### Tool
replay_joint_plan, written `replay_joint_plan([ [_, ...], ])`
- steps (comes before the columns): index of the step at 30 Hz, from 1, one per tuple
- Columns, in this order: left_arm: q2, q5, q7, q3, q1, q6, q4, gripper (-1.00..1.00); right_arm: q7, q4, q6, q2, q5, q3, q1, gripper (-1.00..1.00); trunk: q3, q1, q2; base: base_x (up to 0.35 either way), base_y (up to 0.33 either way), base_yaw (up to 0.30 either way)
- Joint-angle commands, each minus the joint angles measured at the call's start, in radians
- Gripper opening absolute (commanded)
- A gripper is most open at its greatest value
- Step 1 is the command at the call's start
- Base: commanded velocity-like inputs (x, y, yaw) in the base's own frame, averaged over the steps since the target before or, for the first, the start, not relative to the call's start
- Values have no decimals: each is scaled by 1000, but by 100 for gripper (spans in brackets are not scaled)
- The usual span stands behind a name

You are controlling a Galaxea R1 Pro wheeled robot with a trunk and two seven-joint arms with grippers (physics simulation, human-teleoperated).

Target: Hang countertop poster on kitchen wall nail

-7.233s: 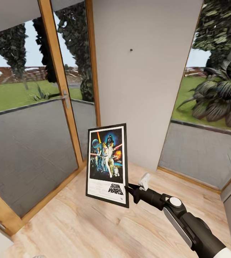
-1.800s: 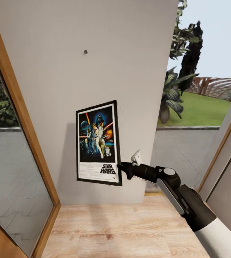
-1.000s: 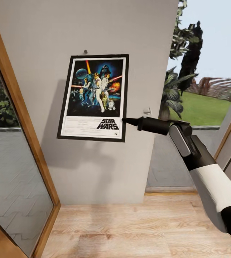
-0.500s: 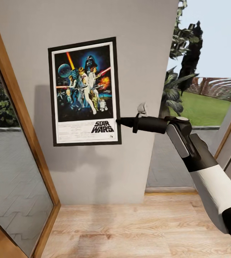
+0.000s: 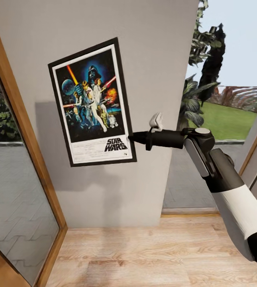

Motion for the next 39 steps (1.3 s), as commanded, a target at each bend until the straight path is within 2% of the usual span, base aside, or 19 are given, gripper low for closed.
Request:
replay_joint_plan([
  [1,0,6,-4,2,-1,11,0,100,-2,-4,7,-1,1,1,-1,-100,-2,1,-2,0,0,0],
  [5,0,6,-4,2,-1,10,0,100,-3,-12,6,-1,24,1,2,-100,-2,1,-2,0,0,0],
  [9,0,5,-4,2,-1,11,0,100,-4,-17,-30,0,28,-22,3,-100,-2,1,-2,0,0,0],
  [10,0,5,-4,2,-1,10,0,100,-3,-16,-75,0,13,-38,5,-100,-2,1,-2,0,0,0],
  [12,0,5,-4,2,-1,10,0,100,-3,-14,-97,0,-10,-44,7,-100,-2,1,-2,0,0,0],
  [13,0,5,-4,2,-1,10,0,100,-3,-12,-113,0,-43,-49,13,-100,-2,1,-2,0,0,0],
  [15,0,5,-4,2,-1,10,0,100,-5,-10,-123,0,-79,-52,19,-100,-2,1,-2,0,0,0],
  [16,0,5,-4,2,-1,10,0,100,-6,-9,-134,0,-126,-55,26,-100,-2,1,-2,0,0,0],
  [30,0,4,-4,2,-1,11,0,100,-5,63,-142,4,-189,-56,31,-100,-2,1,-2,0,0,0],
  [39,0,4,-4,2,-1,11,0,100,-3,66,-145,3,-201,-56,31,-100,-2,1,-2,0,0,0],
])
